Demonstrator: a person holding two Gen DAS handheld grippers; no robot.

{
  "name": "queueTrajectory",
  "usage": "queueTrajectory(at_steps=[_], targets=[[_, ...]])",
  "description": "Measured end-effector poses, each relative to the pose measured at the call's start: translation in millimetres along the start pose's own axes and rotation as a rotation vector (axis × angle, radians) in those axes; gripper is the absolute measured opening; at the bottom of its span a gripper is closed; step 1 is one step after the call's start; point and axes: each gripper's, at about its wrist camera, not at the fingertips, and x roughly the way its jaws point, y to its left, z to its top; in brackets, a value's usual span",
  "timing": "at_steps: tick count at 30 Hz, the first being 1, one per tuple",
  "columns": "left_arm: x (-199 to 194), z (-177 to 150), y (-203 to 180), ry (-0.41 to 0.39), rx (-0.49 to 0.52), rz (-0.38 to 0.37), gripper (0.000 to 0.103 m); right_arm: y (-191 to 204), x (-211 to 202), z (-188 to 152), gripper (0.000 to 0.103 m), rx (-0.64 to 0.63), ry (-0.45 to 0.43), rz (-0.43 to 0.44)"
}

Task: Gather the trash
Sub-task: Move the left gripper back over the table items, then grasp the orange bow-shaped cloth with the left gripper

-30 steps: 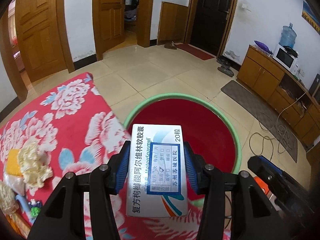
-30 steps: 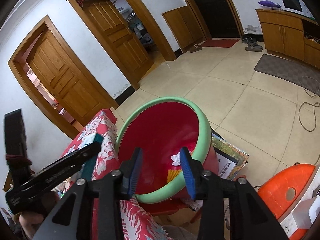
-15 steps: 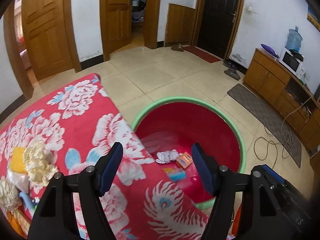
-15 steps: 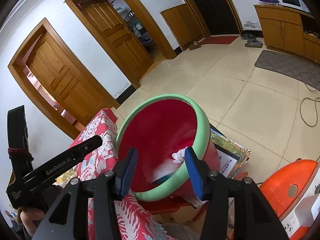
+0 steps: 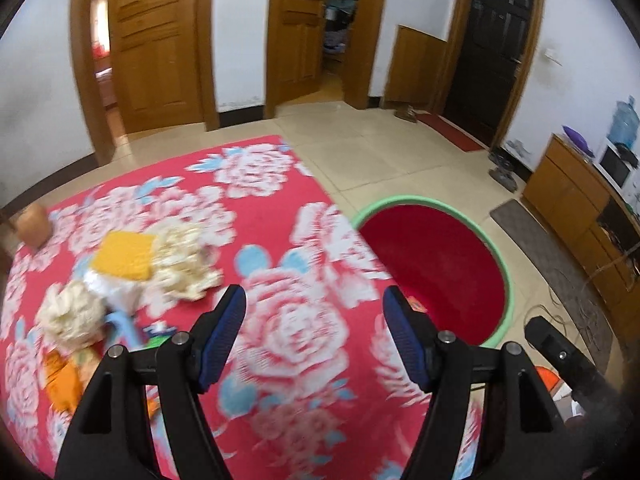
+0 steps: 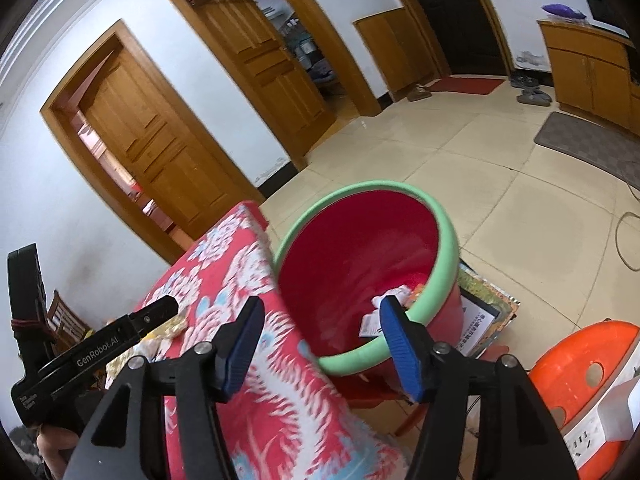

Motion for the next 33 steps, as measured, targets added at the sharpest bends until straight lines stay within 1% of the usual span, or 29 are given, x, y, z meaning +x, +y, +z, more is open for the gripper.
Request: queueTrajectory(at_steps=[3, 8, 14, 20, 26, 29, 33], targets=[[-11, -7, 19, 0.002, -0.036, 0.029, 0.071, 12, -4, -6, 0.063, -0.021, 0.009, 0.017], [-32, -17, 50, -0.021, -0.083, 0.083, 0.071, 31, -7, -16, 0.063, -0.052, 0.030, 0.045], [-50, -30, 92, -0.034, -0.143, 0.166, 0.071, 50, -4, -27, 0.065, -0.077, 0.070, 0.071], [-52, -45, 140, 0.002, -0.212, 0.261, 0.071, 65, 3, -38, 0.065, -0.116, 0.103, 0.074], [-45, -62, 189, 0.034, -0.325, 0.335, 0.071, 74, 15, -46, 0.065, -0.143, 0.141, 0.065], [-35, -67, 205, 0.056, -0.360, 0.345, 0.071, 74, 22, -48, 0.065, -0.143, 0.152, 0.056], [-19, -75, 219, 0.094, -0.409, 0.303, 0.071, 72, 30, -49, 0.065, -0.129, 0.164, 0.039]])
